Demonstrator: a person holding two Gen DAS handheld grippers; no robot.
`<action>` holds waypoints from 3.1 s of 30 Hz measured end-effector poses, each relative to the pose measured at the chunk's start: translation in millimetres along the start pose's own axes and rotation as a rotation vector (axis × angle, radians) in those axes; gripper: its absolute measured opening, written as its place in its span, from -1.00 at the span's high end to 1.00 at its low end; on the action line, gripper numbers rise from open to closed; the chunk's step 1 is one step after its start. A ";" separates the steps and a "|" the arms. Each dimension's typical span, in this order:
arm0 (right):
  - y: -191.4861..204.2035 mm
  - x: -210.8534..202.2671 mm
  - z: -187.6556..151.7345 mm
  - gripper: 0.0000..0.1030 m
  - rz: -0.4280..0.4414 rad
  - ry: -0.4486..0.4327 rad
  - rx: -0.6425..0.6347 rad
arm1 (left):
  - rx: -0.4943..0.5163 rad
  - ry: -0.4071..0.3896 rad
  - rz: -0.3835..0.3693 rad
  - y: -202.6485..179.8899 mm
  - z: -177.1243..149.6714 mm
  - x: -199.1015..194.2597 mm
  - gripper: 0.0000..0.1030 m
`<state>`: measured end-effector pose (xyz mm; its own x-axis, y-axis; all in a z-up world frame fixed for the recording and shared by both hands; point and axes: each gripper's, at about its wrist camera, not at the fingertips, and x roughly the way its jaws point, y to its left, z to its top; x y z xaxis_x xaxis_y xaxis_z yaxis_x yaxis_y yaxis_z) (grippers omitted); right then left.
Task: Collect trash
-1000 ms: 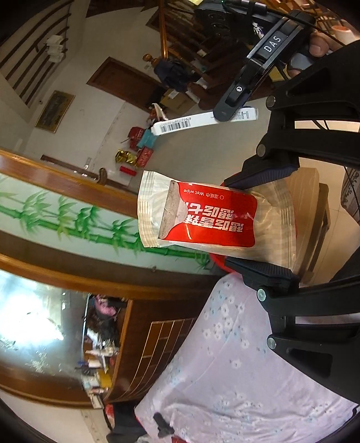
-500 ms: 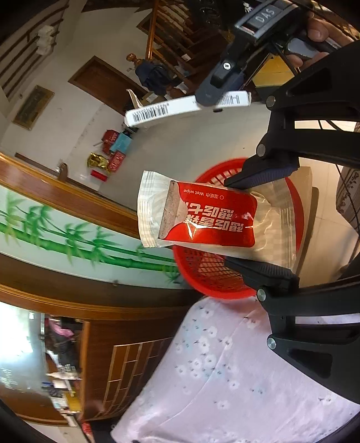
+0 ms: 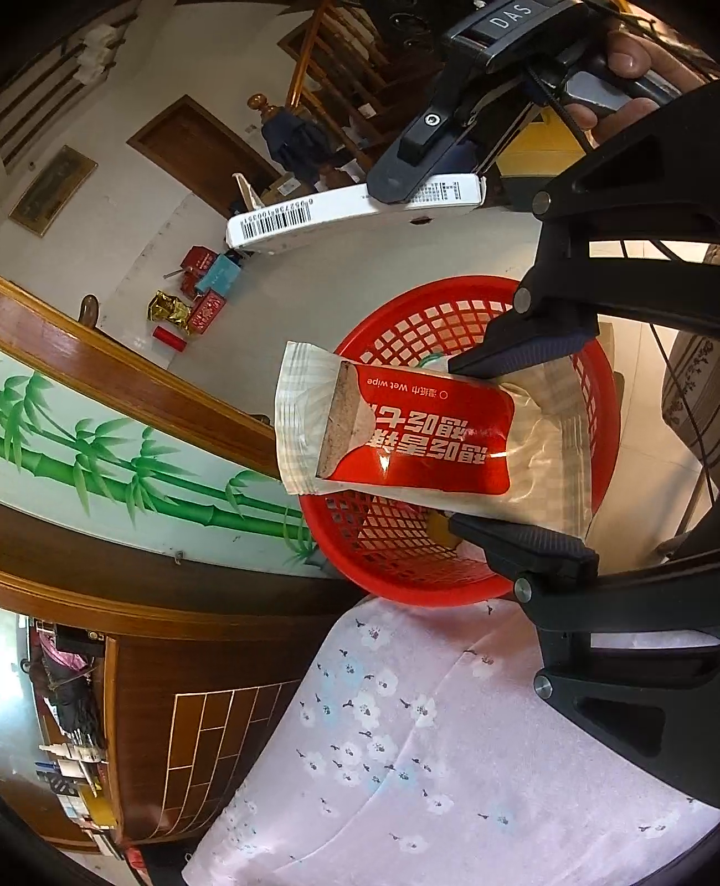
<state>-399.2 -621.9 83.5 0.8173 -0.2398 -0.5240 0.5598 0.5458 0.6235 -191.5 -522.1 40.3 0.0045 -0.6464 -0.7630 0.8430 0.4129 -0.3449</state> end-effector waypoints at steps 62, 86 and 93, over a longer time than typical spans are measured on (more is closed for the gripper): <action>166.3 -152.4 -83.4 -0.78 -0.159 -0.163 -0.348 | 0.044 -0.426 0.401 -10.2 -102.9 -260.9 -0.87; 159.9 -144.2 -81.6 -0.78 -0.169 -0.136 -0.335 | 0.067 -0.409 0.405 -13.3 -103.9 -254.0 -0.87; 159.2 -143.8 -81.3 -0.78 -0.169 -0.135 -0.335 | 0.069 -0.406 0.405 -14.2 -104.8 -253.9 -0.87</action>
<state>-438.7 -435.3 210.9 0.7407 -0.4396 -0.5080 0.6305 0.7159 0.2999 -261.0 -296.6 181.7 0.5287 -0.6456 -0.5510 0.7641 0.6448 -0.0223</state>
